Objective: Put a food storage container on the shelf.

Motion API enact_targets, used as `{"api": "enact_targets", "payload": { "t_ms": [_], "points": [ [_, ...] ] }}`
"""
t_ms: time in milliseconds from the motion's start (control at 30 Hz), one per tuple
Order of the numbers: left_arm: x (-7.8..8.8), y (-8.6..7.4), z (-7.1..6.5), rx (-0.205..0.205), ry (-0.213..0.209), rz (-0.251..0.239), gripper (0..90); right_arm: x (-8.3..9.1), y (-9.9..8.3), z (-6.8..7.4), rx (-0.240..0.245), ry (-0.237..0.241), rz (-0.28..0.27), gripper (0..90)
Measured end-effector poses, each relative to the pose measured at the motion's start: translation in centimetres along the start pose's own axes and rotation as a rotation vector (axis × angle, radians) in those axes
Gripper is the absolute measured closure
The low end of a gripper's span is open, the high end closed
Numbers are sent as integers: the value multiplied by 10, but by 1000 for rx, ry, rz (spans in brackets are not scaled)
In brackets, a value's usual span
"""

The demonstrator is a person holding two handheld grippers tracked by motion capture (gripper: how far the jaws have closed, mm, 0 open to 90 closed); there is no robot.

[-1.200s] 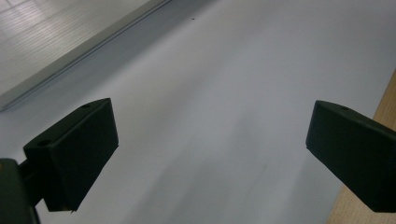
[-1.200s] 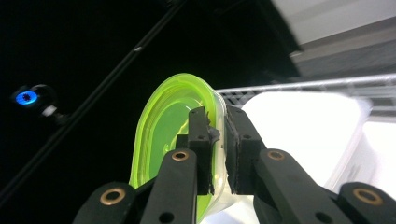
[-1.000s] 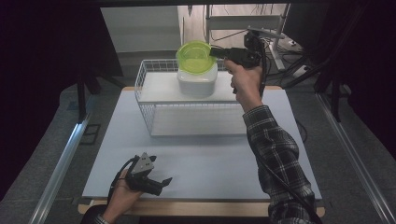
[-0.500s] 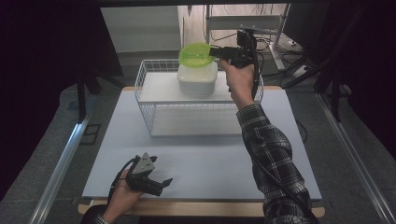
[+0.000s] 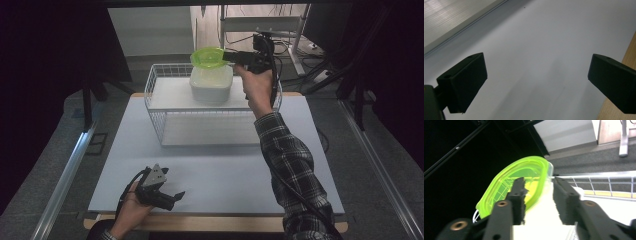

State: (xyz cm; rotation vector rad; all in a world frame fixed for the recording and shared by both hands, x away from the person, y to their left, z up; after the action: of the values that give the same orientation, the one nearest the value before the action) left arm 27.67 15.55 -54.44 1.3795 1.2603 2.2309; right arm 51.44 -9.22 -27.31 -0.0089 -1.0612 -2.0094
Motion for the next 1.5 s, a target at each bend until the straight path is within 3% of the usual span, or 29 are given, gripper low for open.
{"api": "enact_targets", "payload": {
  "t_ms": [167, 467, 867, 1500],
  "points": [
    [0, 0, 0, 1, -1, 0, 21, 4, 0, -1, 43, 42, 10, 370],
    [0, 0, 1, 18, -6, -17, 21, 12, -14, -8, 155, 55, 42, 198],
    [2, 1, 1, 43, -32, -66, 20, 30, -43, -20, 296, 71, 52, 111],
    [2, 2, 2, 56, -46, -95, 16, 52, -90, -33, 381, 116, 112, 54]
  ]
}}
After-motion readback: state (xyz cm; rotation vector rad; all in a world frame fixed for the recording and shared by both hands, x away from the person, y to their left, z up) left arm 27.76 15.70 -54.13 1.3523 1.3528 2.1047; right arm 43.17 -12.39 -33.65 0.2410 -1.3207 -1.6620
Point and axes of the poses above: each handheld gripper's, and its own axes: x roughly backward along the jaws, y roughly out of its top, z roughly to its left, the point moved 4 cm from there along -x, roughly forward along the jaws, and after that the axes turned 12 degrees about -x, right-handed, at the moved point
